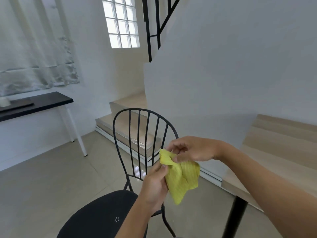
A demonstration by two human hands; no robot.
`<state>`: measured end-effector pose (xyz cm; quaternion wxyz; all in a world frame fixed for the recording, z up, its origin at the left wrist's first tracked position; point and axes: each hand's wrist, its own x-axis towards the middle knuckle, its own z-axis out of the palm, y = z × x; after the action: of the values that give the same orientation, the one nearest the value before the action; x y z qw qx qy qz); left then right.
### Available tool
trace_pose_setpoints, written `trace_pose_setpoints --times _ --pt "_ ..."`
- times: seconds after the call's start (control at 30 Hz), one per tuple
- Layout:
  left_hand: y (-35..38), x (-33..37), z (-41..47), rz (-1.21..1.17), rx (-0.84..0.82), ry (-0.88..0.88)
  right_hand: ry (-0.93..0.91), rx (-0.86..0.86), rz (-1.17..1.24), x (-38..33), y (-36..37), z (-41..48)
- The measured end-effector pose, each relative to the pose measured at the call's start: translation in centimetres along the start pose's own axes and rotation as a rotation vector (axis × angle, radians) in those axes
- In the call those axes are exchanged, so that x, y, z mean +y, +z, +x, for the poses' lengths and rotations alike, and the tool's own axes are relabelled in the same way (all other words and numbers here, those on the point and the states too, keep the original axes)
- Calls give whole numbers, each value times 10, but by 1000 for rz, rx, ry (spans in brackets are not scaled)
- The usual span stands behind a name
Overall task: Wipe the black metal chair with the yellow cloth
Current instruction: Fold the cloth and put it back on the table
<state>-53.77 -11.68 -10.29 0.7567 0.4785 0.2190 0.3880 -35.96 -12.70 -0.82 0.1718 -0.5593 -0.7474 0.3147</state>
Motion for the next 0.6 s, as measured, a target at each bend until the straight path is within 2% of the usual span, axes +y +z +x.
trace_pose_setpoints --times 0.2,0.3,0.37,0.47,0.53,0.6 --pt "36 14 10 5 -109 34 93 223 -36 0 -27 -23" --pt "48 15 21 125 -132 96 133 315 -6 8 -44 -40" --pt "58 13 31 286 -96 138 156 363 11 14 -55 -50" --pt "79 9 47 480 66 186 201 426 67 28 -72 -66" --pt "94 10 58 514 150 212 229 467 134 40 -82 -76" --pt "109 13 70 499 161 217 262 507 270 52 -90 -87"
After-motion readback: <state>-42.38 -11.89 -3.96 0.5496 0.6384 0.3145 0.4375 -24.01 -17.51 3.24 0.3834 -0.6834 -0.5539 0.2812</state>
